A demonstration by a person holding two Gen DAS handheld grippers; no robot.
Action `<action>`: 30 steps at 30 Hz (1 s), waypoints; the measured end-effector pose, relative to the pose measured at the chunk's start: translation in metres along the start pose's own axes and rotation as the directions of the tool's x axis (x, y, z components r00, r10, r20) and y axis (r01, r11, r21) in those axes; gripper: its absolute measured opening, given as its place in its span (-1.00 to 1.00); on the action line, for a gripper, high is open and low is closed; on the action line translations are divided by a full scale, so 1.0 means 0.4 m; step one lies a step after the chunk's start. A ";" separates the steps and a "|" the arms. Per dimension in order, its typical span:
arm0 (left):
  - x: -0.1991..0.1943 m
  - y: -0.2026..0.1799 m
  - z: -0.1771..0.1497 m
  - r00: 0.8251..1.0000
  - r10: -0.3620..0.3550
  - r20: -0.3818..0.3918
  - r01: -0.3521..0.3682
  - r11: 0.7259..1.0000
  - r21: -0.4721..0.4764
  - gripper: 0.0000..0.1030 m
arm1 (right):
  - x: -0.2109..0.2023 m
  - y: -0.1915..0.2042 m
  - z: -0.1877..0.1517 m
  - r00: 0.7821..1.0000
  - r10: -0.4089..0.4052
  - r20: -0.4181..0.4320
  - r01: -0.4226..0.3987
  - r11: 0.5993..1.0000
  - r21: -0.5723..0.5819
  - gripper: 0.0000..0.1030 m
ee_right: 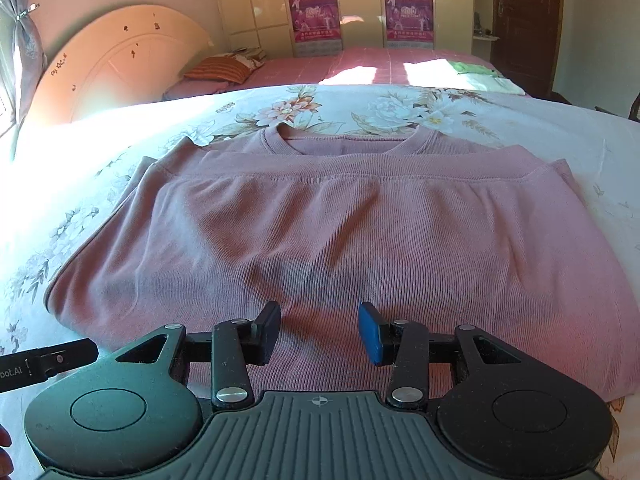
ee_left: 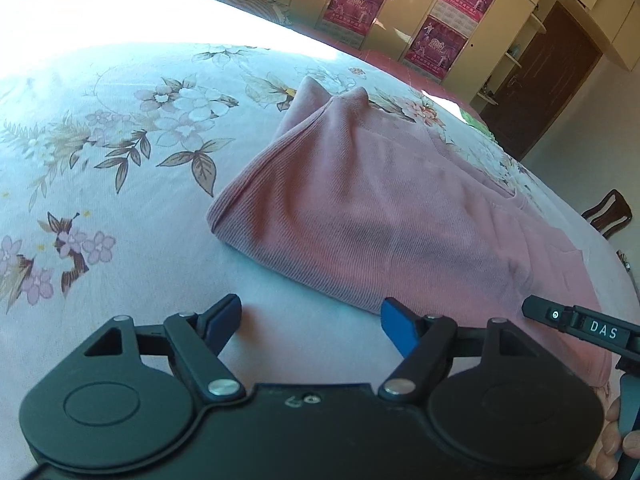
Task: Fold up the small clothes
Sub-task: 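Grasp the folded sweatshirt's side edge with the left gripper and lift it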
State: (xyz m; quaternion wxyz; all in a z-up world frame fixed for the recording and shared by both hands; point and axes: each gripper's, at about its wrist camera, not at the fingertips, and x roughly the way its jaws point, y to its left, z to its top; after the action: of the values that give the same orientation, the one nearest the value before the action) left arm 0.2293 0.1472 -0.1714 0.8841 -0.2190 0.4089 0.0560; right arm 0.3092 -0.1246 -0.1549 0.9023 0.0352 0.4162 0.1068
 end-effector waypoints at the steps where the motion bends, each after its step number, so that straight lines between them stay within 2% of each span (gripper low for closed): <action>1: 0.001 0.006 0.002 1.000 -0.012 0.004 0.012 1.000 -0.021 0.45 | -0.014 0.005 -0.008 1.000 -0.003 0.005 0.003 1.000 -0.002 -0.16; 4: 0.010 0.019 0.011 0.999 -0.044 0.016 0.045 0.995 -0.086 0.45 | -0.041 0.012 -0.021 1.000 -0.009 0.020 0.010 1.000 -0.006 -0.16; 10: 0.046 0.015 0.041 0.997 -0.074 0.033 0.077 0.988 -0.132 0.43 | -0.053 0.002 -0.015 0.999 -0.023 0.037 0.023 1.000 0.010 -0.16; 15: 0.078 0.019 0.062 0.993 -0.093 0.066 0.103 0.978 -0.179 0.30 | -0.027 -0.013 0.007 0.999 -0.023 0.034 0.023 1.000 0.019 -0.16; 19: 0.102 0.022 0.077 0.991 -0.092 0.093 0.109 0.973 -0.204 0.10 | -0.006 -0.014 0.031 0.999 -0.014 0.039 0.014 1.000 0.008 -0.16; 21: 0.110 0.022 0.083 0.992 -0.077 0.103 0.098 0.972 -0.212 -0.07 | 0.006 -0.015 0.043 0.999 -0.009 0.043 0.009 1.000 0.005 -0.16; 23: 0.116 0.029 0.085 0.991 -0.066 0.113 0.091 0.969 -0.230 -0.34 | 0.020 -0.012 0.052 0.999 -0.006 0.040 0.006 1.000 -0.004 -0.16; 26: 0.121 0.048 0.085 0.990 -0.074 0.117 0.103 0.958 -0.266 -0.62 | 0.039 -0.007 0.063 0.999 -0.014 0.052 0.015 1.000 -0.017 -0.16; 30: 0.122 0.053 0.079 0.988 -0.075 0.132 0.109 0.958 -0.267 -0.71 | 0.063 -0.011 0.063 0.998 -0.008 0.060 0.010 1.000 -0.023 -0.16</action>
State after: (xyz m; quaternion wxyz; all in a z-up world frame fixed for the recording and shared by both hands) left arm 0.2775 0.1762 -0.1971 0.8700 -0.3541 0.3327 0.0838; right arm 0.3447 -0.1227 -0.1579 0.9151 0.0261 0.3881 0.1065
